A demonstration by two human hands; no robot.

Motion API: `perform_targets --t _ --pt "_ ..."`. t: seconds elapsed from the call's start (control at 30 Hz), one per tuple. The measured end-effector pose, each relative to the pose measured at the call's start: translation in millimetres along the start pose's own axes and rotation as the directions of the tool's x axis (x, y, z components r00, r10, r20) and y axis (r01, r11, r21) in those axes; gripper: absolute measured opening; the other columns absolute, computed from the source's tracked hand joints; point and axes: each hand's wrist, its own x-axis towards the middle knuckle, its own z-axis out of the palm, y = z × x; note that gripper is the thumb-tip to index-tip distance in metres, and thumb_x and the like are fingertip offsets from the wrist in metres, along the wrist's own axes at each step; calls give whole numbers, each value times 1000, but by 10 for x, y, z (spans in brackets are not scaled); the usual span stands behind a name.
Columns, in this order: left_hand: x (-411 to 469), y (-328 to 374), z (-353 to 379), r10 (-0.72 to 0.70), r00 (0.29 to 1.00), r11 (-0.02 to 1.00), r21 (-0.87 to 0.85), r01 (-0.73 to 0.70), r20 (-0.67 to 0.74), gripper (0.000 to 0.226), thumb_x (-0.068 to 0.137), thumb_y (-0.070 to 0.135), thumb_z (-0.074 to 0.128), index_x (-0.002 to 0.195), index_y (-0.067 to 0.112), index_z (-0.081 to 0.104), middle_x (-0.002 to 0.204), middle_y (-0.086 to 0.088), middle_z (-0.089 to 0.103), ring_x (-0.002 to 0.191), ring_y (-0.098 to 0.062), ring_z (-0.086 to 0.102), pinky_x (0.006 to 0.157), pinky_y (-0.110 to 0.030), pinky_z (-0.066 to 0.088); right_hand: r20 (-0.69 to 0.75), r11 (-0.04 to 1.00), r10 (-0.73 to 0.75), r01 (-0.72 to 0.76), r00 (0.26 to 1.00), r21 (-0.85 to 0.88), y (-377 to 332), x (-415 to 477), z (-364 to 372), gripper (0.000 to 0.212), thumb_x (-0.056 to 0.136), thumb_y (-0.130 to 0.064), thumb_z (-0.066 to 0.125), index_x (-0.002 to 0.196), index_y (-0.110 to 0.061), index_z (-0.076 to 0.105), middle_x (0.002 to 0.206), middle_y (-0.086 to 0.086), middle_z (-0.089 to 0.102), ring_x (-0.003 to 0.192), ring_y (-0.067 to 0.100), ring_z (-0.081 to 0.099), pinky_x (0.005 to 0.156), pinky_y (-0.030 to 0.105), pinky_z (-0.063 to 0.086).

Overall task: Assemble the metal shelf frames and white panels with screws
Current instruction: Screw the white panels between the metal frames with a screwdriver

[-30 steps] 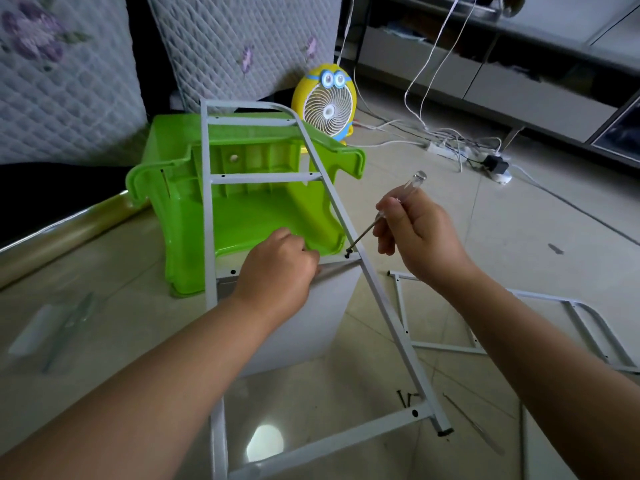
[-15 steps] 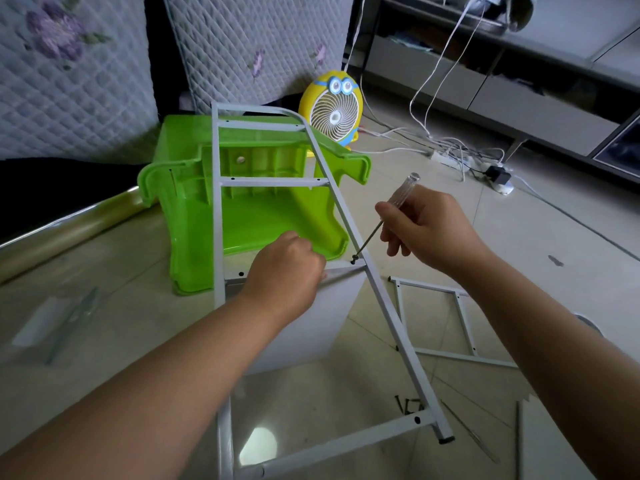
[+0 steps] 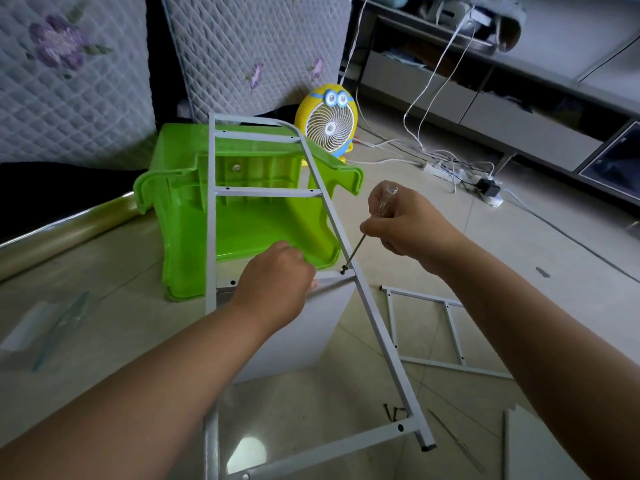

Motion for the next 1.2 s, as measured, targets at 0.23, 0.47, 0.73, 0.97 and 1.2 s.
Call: perform_targets --t 0.23,0.47,0.73,0.97,1.2 --pt "35 -61 28 27 1000 999 23 -27 -3 33 39 21 94 43 13 63 42 -2 49 43 -21 52 35 -22 36 29 996 24 -26 999 85 -82 -47 -63 17 85 -1 47 69 -7 48 46 7 53 33 13 43 39 19 27" --pt "61 -16 -53 -56 983 992 121 35 174 33 98 38 37 107 19 61 106 -2 56 108 -20 45 73 -25 33 19 945 -109 110 994 -309 -135 -12 -136 7 87 -8 46 83 -5 52 57 -2 55 38 4 45 39 14 33" --pt "157 -29 -111 -58 959 984 178 8 277 28 96 37 41 97 17 61 103 -3 57 103 -21 51 68 -26 31 202 709 -243 316 949 -630 -229 -39 -276 19 91 -16 53 103 -2 57 82 3 56 83 21 52 62 21 26" --pt "225 -49 -167 -46 945 989 151 -4 325 25 93 36 47 93 15 60 100 -3 61 97 -23 55 74 -27 41 318 600 -225 388 921 -700 -383 76 -253 26 93 -25 51 106 -3 56 104 11 62 95 23 53 64 22 26" --pt "238 -35 -164 -58 928 983 183 -11 367 28 93 38 46 95 14 61 98 -4 63 94 -24 56 73 -29 41 296 538 -210 363 932 -761 -388 55 -258 30 95 -31 47 104 -3 54 99 11 59 79 13 39 58 21 20"
